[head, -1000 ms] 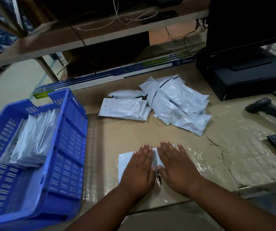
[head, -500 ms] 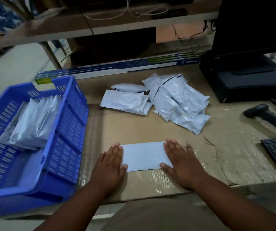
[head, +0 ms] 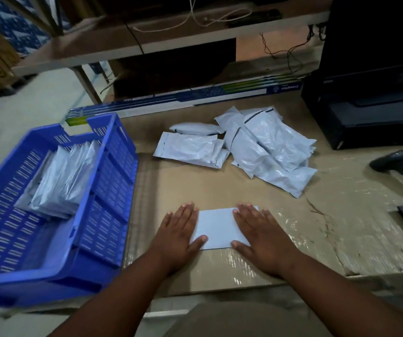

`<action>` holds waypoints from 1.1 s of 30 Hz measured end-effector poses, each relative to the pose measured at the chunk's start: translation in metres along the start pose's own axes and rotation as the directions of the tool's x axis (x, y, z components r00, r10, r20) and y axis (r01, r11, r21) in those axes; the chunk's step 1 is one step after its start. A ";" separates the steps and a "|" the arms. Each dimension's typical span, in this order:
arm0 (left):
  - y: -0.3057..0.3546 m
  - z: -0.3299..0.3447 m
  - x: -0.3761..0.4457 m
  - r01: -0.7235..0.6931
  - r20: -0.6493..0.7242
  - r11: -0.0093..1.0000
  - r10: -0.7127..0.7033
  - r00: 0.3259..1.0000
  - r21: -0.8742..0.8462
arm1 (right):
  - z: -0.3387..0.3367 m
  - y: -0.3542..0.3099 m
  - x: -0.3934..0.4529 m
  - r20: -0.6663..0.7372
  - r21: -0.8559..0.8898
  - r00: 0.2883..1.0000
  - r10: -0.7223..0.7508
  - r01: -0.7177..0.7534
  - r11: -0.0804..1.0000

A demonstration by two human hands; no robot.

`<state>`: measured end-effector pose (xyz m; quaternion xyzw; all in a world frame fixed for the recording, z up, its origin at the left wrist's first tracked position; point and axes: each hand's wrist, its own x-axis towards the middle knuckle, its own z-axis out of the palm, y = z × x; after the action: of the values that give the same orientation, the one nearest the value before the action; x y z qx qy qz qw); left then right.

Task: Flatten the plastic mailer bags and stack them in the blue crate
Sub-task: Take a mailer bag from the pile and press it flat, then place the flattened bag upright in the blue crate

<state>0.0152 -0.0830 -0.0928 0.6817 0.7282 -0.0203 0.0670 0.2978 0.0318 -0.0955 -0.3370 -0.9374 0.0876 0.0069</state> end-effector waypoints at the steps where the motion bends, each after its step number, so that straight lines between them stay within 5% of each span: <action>1: -0.005 -0.006 -0.003 0.031 0.026 1.000 -0.031 0.999 0.002 | -0.001 0.002 -0.003 -0.003 0.006 0.999 0.035 -0.035 0.999; 4: -0.001 -0.025 -0.002 0.090 0.099 0.996 -0.092 0.991 0.027 | 0.000 0.007 -0.011 -0.044 0.054 0.994 0.100 -0.098 0.994; 8: 0.036 -0.059 0.027 -0.099 0.000 0.965 0.102 0.995 -0.242 | -0.003 0.001 -0.018 -0.157 0.130 0.986 0.049 -0.029 0.991; 10: 0.056 -0.073 0.050 -0.117 0.079 0.958 0.142 0.987 -0.263 | -0.011 -0.007 -0.021 -0.230 0.151 0.973 0.015 0.021 0.988; 16: 0.086 -0.088 0.086 0.068 0.217 0.997 -0.076 0.973 0.043 | -0.018 -0.003 -0.026 -0.448 0.206 0.894 0.019 0.082 0.975; 23: 0.066 -0.107 0.096 0.218 0.257 0.958 -0.166 0.952 -0.189 | -0.022 -0.004 -0.023 -0.528 0.247 0.849 -0.019 0.175 0.953; 33: -0.032 -0.205 0.070 0.358 0.010 0.882 -0.373 0.928 -0.307 | -0.096 -0.106 0.083 -0.451 0.281 0.889 -0.084 0.231 0.932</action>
<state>-0.0354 0.0087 0.0999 0.5142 0.8394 0.0962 0.1476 0.1739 0.0194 0.0132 -0.2639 -0.9093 0.1638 0.2770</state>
